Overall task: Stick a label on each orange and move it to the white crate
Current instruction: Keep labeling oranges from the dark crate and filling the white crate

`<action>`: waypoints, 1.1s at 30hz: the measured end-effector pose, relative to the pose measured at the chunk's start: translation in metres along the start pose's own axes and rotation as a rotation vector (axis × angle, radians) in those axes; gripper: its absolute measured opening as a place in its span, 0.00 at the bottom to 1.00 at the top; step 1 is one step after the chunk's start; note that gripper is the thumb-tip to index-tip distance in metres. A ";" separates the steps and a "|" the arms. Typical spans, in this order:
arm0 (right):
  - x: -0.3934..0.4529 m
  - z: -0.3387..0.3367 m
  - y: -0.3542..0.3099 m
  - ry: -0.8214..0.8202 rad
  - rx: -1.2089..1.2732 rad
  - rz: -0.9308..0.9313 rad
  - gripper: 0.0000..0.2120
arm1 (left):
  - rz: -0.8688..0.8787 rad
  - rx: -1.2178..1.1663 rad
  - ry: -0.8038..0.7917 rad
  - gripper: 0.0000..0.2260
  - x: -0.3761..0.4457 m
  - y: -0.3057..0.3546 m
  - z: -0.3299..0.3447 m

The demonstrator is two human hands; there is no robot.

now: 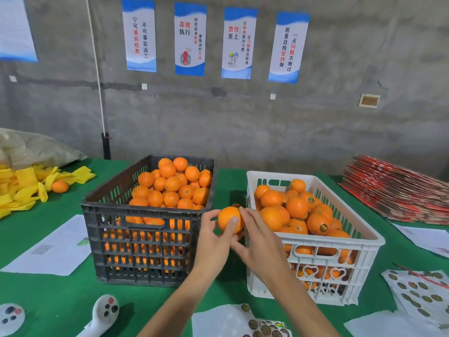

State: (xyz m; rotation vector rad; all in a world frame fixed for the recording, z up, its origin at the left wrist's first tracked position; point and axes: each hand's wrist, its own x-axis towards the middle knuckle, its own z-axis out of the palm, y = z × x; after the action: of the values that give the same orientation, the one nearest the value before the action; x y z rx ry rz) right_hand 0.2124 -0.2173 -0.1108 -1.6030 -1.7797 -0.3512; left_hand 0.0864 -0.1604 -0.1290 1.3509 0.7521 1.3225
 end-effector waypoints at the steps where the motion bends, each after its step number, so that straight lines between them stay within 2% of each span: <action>1: 0.011 -0.005 0.002 0.047 -0.069 -0.018 0.31 | 0.003 0.044 -0.010 0.18 0.009 0.006 0.006; 3: 0.031 -0.014 0.010 0.118 -0.171 -0.039 0.29 | 0.014 0.089 -0.041 0.20 0.028 0.017 0.018; 8: 0.082 -0.031 0.045 -0.002 -0.150 0.183 0.29 | 0.033 0.101 -0.163 0.26 0.078 0.041 0.034; 12: 0.114 -0.041 0.082 0.002 -0.144 0.399 0.25 | 0.086 0.274 -0.138 0.19 0.122 0.057 0.018; 14: 0.127 -0.042 0.098 -0.046 -0.223 0.452 0.22 | 0.084 0.363 -0.116 0.18 0.141 0.062 0.001; 17: 0.146 -0.035 0.106 -0.083 -0.270 0.374 0.22 | 0.087 0.520 -0.040 0.17 0.172 0.061 -0.030; 21: 0.168 -0.009 0.086 -0.083 -0.176 0.239 0.21 | 0.101 0.837 -0.009 0.19 0.221 0.051 -0.075; 24: 0.188 0.014 0.067 -0.109 -0.171 0.168 0.22 | 0.044 1.088 -0.075 0.23 0.260 0.039 -0.101; 29: 0.209 0.050 0.050 -0.121 -0.156 0.112 0.23 | -0.203 1.466 -0.255 0.27 0.307 0.004 -0.130; 33: 0.213 0.069 0.055 -0.158 -0.062 0.133 0.23 | -0.299 1.557 -0.324 0.30 0.328 -0.027 -0.141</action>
State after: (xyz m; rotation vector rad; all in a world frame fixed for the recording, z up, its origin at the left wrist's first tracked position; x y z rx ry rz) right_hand 0.2468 -0.0026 -0.0345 -1.8261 -1.7814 -0.2246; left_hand 0.0203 0.1881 -0.0808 2.3624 1.7894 0.0314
